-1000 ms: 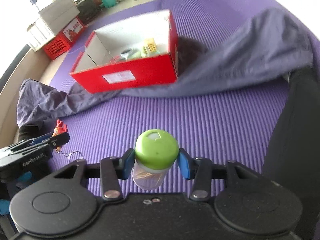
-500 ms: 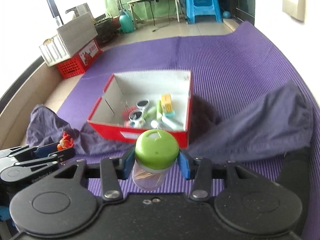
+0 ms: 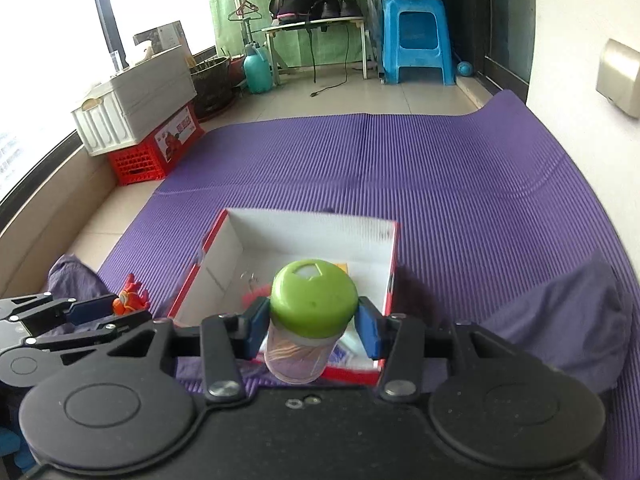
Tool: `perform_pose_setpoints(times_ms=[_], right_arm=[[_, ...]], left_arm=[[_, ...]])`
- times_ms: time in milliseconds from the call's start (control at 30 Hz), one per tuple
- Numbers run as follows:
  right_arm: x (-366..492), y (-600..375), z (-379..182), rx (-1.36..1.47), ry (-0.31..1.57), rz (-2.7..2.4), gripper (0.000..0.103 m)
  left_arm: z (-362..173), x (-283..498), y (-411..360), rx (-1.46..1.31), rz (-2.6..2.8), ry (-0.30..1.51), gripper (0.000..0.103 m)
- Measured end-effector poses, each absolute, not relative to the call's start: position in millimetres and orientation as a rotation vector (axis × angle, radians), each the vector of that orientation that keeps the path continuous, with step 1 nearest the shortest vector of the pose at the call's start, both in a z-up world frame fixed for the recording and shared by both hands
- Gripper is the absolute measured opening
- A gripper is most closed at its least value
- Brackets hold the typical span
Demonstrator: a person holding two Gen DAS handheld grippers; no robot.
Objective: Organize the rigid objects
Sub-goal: 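Carry the figurine and toothpick jar over the red shoebox with both tools, then lower both tools into the box and open them to release the items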
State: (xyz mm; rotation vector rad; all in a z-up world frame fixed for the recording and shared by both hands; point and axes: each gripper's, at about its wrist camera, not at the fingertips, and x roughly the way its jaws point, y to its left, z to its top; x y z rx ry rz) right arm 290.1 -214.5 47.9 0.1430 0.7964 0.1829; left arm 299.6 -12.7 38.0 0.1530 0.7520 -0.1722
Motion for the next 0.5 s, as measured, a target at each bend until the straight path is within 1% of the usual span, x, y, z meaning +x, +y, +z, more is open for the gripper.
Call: perform_pose_setpoints(times_ms=[167, 500], right_arm=[[321, -209, 32, 0.135, 0.820, 0.169, 0.045], [374, -197, -35, 0.130, 0.945, 0.144, 0.045]], left_arm=[[25, 337, -18, 0.158, -0.170, 0.786, 0.035], [-37, 402, -31, 0.207, -0.127, 0.875, 0.035]])
